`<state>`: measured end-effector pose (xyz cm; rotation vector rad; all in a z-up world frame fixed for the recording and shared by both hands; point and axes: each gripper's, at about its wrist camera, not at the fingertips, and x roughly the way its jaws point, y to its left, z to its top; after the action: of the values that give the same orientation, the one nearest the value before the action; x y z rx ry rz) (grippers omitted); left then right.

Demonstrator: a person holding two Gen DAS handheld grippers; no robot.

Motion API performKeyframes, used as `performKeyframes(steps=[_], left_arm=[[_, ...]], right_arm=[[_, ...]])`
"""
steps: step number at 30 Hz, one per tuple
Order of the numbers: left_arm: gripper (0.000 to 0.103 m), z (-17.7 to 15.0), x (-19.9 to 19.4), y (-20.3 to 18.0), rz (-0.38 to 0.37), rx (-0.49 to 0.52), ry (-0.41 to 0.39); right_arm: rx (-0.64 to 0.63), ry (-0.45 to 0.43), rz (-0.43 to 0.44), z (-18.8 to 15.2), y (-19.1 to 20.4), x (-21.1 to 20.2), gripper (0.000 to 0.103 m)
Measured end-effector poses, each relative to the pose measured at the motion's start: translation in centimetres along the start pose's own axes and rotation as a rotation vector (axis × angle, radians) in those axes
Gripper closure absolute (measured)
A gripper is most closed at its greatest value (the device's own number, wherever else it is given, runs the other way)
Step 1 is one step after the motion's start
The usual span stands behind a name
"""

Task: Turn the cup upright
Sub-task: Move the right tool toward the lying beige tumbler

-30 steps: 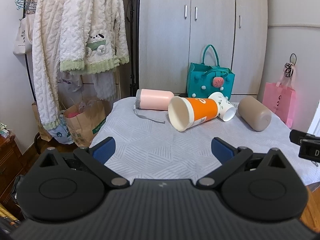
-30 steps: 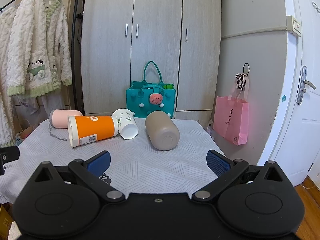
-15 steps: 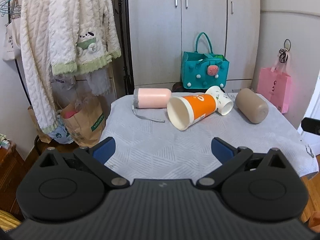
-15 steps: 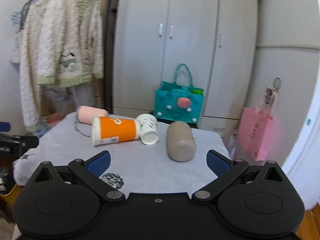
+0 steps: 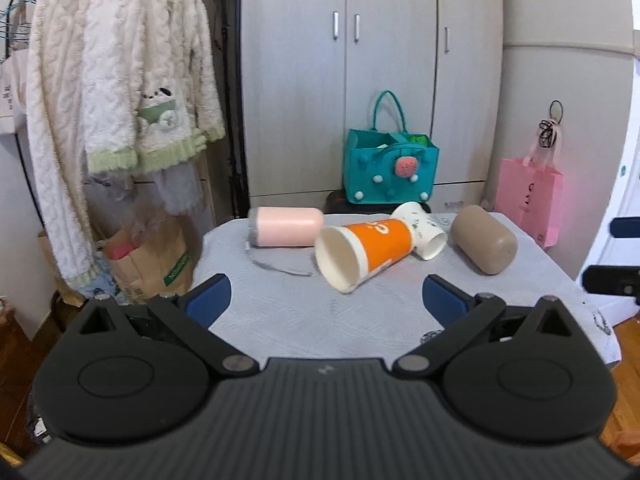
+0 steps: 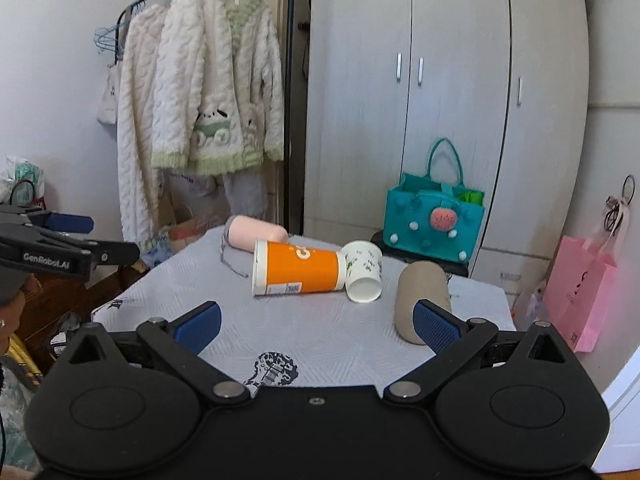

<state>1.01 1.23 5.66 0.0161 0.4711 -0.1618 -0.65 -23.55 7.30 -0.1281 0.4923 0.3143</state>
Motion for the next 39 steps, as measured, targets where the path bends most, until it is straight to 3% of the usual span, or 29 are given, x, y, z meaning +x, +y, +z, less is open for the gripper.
performKeyframes(steps=[9, 12, 19, 26, 31, 35, 39], left_arm=[[0.000, 1.9, 4.2, -3.0, -0.087, 0.012, 0.108], [0.000, 2.3, 5.6, -4.3, -0.159, -0.004, 0.146], [0.000, 2.4, 7.6, -6.5, -0.190, -0.090, 0.140], [0.001, 4.4, 10.9, -10.3, -0.218, -0.084, 0.158], [0.002, 4.4, 13.5, -11.0, -0.228, -0.215, 0.225], [0.004, 4.7, 16.5, -12.5, -0.252, -0.286, 0.282], [0.011, 4.6, 19.0, -14.0, -0.271, -0.361, 0.310]], right_arm=[[-0.041, 0.196, 0.053, 2.0, -2.4, 3.2, 0.001], [-0.039, 0.245, 0.060, 2.0, -3.8, 4.1, 0.001], [-0.001, 0.311, 0.076, 1.9, -6.9, 6.8, 0.001], [-0.001, 0.320, 0.087, 2.0, -9.1, 8.5, 0.004], [-0.020, 0.350, 0.087, 2.6, -10.7, 10.5, 0.004], [0.001, 0.392, 0.147, 3.1, -12.7, 12.5, 0.005], [0.068, 0.373, 0.173, 2.6, -14.8, 13.5, 0.005]])
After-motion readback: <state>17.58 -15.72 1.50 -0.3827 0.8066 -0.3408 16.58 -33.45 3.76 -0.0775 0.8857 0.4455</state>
